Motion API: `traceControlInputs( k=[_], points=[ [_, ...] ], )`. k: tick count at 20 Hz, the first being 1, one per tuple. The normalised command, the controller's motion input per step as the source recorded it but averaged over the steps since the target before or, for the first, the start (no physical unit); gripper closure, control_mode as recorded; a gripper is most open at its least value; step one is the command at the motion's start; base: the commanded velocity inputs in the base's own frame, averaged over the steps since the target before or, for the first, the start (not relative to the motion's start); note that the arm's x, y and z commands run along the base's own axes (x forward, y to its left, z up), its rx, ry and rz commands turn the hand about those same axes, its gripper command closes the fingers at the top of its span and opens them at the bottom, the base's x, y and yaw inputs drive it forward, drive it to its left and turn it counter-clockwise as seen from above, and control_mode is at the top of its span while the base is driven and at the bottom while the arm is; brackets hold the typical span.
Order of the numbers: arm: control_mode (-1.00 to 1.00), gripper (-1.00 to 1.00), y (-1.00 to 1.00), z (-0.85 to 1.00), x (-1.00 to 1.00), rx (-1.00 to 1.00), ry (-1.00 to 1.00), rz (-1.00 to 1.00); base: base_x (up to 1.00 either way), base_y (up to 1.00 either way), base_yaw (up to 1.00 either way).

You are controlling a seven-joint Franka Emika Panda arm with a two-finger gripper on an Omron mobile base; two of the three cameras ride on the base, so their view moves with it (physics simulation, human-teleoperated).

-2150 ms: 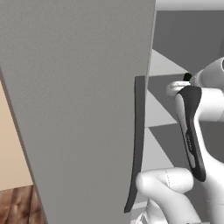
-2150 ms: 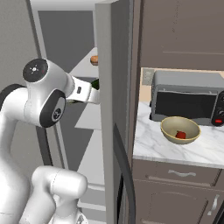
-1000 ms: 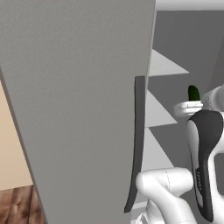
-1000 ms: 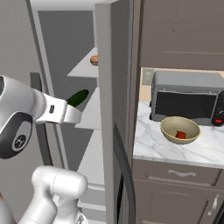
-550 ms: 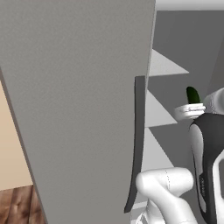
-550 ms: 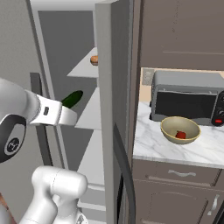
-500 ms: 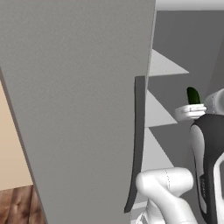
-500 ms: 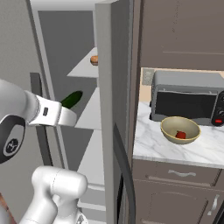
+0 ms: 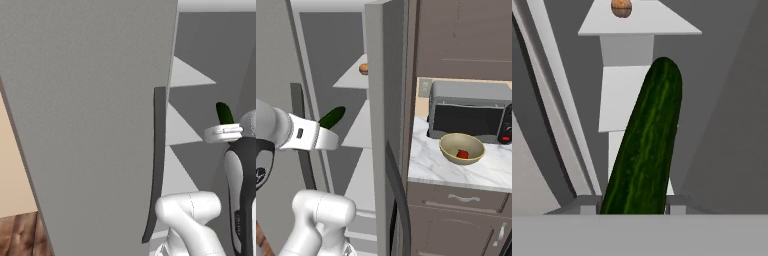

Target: Take the cucumber, bell pepper, and tangerine from the freezer and place them in the bowl on the counter.

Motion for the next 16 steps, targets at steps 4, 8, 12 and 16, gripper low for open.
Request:
traceControlInputs(
  k=[4, 8, 12, 16],
  points=[
    [-1.0, 1.0, 0.06, 0.04, -0.09, 0.0, 0.01, 0.0, 0.0, 0.0, 0.0],
    [-1.0, 1.0, 0.06, 0.0, -0.04, 0.0, 0.01, 0.0, 0.0, 0.0, 0.0],
    [-1.0, 1.0, 0.08, 0.0, -0.01, 0.0, 0.0, 0.0, 0.0, 0.0, 0.0],
    [-1.0, 1.0, 0.17, 0.0, 0.0, 0.0, 0.0, 0.0, 0.0, 0.0, 0.0]
  ],
)
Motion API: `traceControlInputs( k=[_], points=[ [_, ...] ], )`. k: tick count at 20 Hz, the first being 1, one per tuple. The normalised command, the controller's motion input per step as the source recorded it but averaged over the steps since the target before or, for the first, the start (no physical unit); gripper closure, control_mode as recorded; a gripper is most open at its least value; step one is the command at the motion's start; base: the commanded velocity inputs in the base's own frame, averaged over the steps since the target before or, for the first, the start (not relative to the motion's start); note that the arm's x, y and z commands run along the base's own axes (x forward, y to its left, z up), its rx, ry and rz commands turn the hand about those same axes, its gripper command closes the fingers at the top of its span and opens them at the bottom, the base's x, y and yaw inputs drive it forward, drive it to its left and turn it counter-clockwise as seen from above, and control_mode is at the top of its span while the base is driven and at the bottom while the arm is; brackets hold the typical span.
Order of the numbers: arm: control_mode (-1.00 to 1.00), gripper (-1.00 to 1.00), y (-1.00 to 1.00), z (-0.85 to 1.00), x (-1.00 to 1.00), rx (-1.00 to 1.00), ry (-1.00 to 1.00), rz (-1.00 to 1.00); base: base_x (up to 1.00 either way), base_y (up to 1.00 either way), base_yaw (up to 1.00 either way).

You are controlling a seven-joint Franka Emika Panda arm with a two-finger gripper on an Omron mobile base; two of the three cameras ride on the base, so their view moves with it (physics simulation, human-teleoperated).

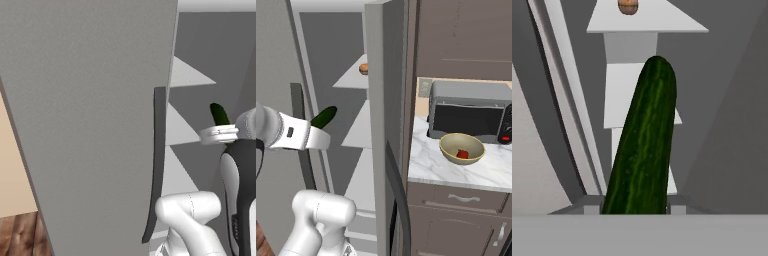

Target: Take the cucumber, bell pepper, and tangerine from the freezer and place them in the bowl on the counter.

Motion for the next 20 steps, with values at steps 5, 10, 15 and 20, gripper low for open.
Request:
traceControlInputs(
  k=[5, 10, 15, 20],
  points=[
    [-1.0, 1.0, 0.17, 0.0, 0.0, 0.0, 0.0, 0.0, 0.0, 0.0, 0.0],
    [1.0, 1.0, 0.0, 0.0, 0.0, 0.0, 0.0, 0.0, -0.35, 0.1, 0.0],
    [1.0, 1.0, 0.0, 0.0, 0.0, 0.0, 0.0, 0.0, -0.86, 0.11, 0.0],
    [1.0, 1.0, 0.0, 0.0, 0.0, 0.0, 0.0, 0.0, -1.0, 0.14, 0.0]
  ],
)
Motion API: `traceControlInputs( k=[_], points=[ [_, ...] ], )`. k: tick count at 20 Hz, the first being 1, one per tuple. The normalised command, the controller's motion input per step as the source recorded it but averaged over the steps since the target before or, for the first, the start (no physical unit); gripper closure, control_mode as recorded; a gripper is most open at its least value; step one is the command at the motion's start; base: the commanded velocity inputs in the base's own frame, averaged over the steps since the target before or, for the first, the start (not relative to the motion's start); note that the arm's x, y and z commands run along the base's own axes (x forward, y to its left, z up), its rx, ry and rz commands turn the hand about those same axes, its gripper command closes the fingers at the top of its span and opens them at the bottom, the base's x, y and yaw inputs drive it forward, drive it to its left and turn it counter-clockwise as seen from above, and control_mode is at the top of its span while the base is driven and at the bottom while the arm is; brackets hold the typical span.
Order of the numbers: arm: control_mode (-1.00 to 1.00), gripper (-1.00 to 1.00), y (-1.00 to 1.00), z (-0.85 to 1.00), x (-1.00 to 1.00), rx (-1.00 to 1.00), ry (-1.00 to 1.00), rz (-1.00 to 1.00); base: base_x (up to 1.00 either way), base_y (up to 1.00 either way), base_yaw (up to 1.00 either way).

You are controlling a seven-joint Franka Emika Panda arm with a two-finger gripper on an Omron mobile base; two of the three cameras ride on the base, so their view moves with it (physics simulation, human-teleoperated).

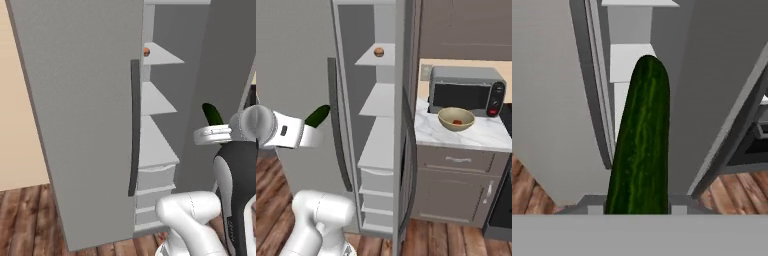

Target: Take the cucumber, bell pepper, and tangerine from the freezer and place them in the bowl on the counter.

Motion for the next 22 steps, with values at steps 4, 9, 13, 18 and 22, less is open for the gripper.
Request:
traceControlInputs(
  k=[4, 9, 13, 18, 22],
  points=[
    [1.0, 1.0, 0.0, 0.0, 0.0, 0.0, 0.0, 0.0, -1.0, 0.07, 0.01],
    [1.0, 1.0, 0.0, 0.0, 0.0, 0.0, 0.0, 0.0, -0.8, -0.06, 0.02],
    [1.0, 1.0, 0.0, 0.0, 0.0, 0.0, 0.0, 0.0, -0.23, -0.52, 0.0],
    [1.0, 1.0, 0.0, 0.0, 0.0, 0.0, 0.0, 0.0, -0.02, -0.68, 0.0],
    [1.0, 1.0, 0.0, 0.0, 0.0, 0.0, 0.0, 0.0, 0.0, -0.74, 0.0]
  ],
)
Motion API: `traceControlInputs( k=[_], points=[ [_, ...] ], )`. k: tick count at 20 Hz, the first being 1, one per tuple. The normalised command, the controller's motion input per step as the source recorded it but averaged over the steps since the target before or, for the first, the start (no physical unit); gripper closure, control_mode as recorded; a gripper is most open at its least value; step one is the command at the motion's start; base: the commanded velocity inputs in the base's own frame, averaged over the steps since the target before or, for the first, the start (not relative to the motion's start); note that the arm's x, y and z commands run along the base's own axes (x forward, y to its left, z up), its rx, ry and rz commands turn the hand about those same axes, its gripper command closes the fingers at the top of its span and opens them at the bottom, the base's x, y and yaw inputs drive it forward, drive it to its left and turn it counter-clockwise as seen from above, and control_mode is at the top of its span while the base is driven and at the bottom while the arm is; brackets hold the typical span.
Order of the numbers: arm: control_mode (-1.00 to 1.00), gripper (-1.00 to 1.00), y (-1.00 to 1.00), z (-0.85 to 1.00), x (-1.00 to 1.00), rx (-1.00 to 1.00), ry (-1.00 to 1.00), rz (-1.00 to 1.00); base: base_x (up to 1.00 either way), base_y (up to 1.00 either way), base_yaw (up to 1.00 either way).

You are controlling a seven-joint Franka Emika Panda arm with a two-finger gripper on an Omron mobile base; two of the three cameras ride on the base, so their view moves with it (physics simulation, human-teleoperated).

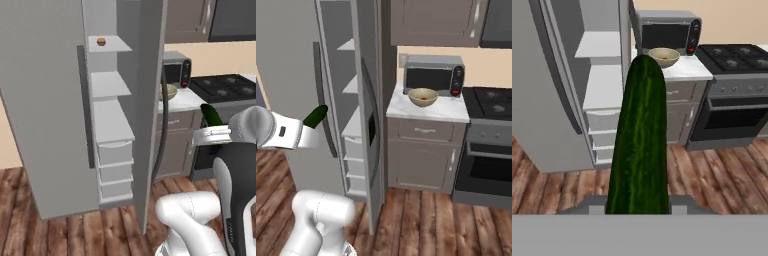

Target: Take the cucumber, bell pepper, and tangerine from the freezer and place them in the bowl on the counter.

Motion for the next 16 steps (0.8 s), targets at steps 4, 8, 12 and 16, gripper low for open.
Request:
traceControlInputs(
  k=[4, 8, 12, 16],
  points=[
    [1.0, 1.0, 0.0, 0.0, 0.0, 0.0, 0.0, 0.0, 0.0, -0.72, 0.0],
    [1.0, 1.0, 0.0, 0.0, 0.0, 0.0, 0.0, 0.0, 0.04, -0.64, 0.01],
    [1.0, 1.0, 0.0, 0.0, 0.0, 0.0, 0.0, 0.0, 0.21, -0.6, 0.04],
    [1.0, 1.0, 0.0, 0.0, 0.0, 0.0, 0.0, 0.0, 0.4, -0.54, 0.05]
  ],
)
